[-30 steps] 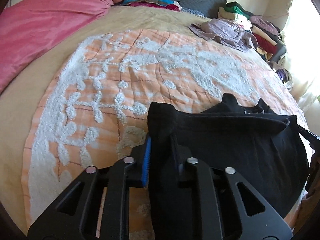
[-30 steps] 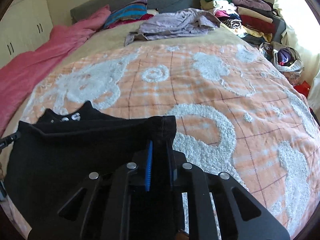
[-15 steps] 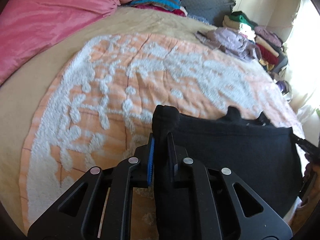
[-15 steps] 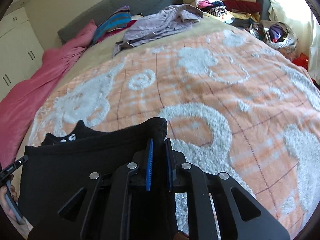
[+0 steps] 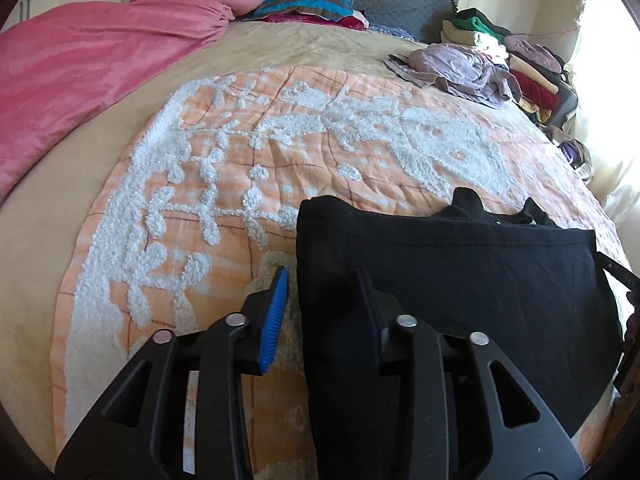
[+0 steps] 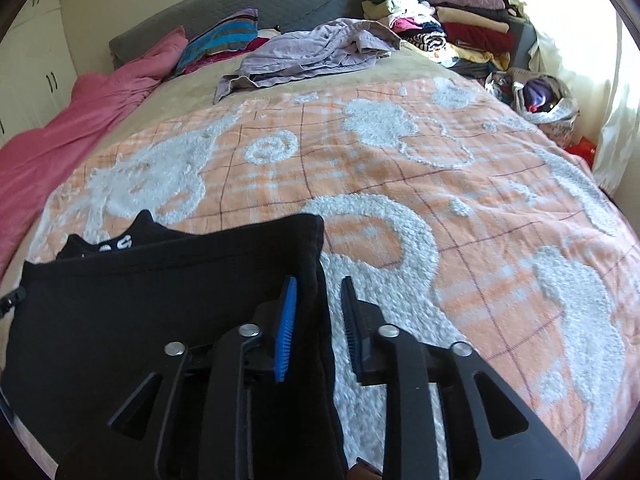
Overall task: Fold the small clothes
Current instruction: 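Withdraw both open tools from the folded shirt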
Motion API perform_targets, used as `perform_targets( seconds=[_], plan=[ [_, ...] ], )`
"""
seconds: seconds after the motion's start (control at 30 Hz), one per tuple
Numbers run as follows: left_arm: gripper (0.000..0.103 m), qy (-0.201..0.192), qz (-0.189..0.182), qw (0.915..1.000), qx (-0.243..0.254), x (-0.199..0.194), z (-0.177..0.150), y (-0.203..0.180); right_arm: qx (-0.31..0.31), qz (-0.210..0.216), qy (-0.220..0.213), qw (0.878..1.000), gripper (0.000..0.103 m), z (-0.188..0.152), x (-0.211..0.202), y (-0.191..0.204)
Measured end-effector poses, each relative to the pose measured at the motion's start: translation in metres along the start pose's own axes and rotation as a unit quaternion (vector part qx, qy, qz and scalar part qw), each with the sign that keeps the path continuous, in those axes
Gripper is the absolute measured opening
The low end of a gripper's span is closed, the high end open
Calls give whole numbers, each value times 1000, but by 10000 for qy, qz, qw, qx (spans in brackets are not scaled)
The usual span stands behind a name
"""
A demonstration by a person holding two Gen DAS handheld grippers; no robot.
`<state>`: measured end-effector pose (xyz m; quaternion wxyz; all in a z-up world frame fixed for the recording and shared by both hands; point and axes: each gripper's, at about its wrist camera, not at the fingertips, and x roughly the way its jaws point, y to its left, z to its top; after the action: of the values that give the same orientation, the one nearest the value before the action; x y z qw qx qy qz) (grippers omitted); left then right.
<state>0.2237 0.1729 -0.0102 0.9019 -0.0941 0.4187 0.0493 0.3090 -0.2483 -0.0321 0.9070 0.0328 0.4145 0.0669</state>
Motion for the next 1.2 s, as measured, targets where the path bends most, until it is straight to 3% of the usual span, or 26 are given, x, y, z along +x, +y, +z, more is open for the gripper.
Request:
perform_targets(
  seconds=[0.1,0.27,0.43,0.6,0.73,0.87,1.03,1.2],
  plan=[
    [32,-19,10,10000,8,-6,-3,-2,-107,-63,-51,9999,33,-6,-10,2],
    [48,-127,11,9999,30,-22,-10,-6,-292,-79,-193,9994,45,-22,-33,6],
    [57,-331,24,9994,50,-46,-20,-15,-508,84,-407,9978,49,-40,-64,17],
    [57,-312,-136,9993,169,-64,-42,-30,-942,325,-424,9941,53,-64,-87,37],
    [57,-55,-216,9992,327,-64,-63,-41,-1045,552,-179,9928,53,-84,-92,45],
    [57,214,-284,9990,256,-56,-84,-44,-1058,435,36,9934,54,-103,-91,45],
    [58,149,-340,9992,148,-65,-95,-42,-792,478,23,9957,55,-116,-96,39],
    [66,97,-439,9990,24,-73,-99,-40,-726,528,-75,9959,61,-122,-108,36]
  ],
)
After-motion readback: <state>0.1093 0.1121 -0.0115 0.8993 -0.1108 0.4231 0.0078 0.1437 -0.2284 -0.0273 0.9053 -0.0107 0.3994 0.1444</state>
